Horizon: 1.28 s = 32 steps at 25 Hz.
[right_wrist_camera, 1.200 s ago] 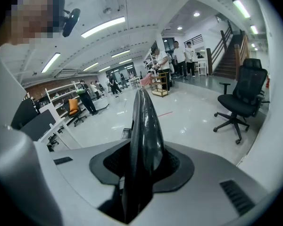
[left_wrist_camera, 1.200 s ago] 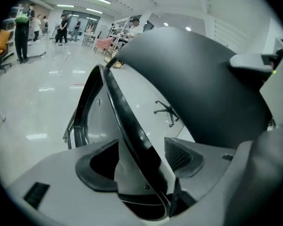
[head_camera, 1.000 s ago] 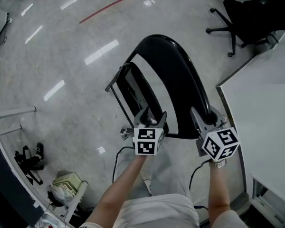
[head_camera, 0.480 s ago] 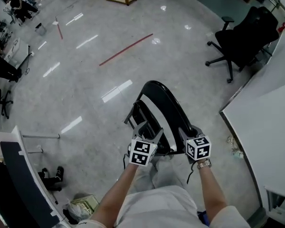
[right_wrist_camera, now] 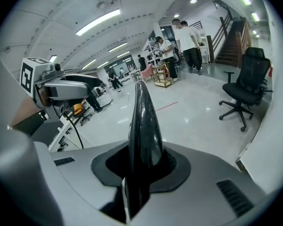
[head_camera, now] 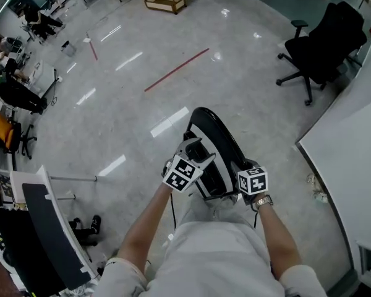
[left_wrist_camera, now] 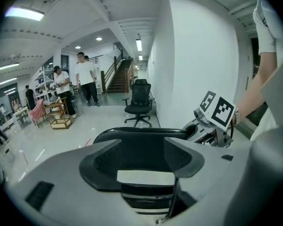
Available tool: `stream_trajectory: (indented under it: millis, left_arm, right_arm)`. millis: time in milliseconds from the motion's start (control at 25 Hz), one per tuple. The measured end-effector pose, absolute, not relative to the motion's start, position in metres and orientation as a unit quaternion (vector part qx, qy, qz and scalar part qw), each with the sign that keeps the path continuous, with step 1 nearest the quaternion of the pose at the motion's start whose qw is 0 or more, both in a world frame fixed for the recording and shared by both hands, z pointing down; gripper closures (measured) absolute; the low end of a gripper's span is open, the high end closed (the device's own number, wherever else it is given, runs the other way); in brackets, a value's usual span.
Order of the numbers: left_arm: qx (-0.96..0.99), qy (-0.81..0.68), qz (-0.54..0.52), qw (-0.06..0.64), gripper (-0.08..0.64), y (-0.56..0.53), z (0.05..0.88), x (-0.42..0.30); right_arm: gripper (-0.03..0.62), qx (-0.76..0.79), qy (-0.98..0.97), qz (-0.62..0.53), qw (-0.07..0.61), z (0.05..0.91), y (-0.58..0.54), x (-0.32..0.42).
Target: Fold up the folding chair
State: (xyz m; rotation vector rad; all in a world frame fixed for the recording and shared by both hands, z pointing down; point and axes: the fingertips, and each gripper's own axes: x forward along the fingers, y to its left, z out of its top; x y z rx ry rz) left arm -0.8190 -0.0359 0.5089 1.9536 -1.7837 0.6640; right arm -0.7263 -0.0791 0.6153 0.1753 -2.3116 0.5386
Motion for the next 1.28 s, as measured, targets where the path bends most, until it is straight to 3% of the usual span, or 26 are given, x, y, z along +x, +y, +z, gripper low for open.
stream_trajectory:
  millis: [560, 880, 1280]
  left_arm:
    - [0.800, -0.408, 0.428, 0.103, 0.267, -0.082, 0.533, -0.857]
    - [0.791, -0.160, 0.589, -0.041, 0.267, -0.075, 0.573, -0.868]
    - [0.783, 0.110, 0.612, -0.015, 0.279, -0.028, 0.627, -0.854]
  right_arm:
    - [0.516, 0.035, -0.898, 0.223, 0.379, 0.612, -0.041, -0.739]
    - [0.518, 0.042, -0.897, 0.221, 0.381, 0.607, -0.026, -0.742]
    - [0.519, 0.061, -0.901, 0.193, 0.384, 0.600, 0.003, -0.760]
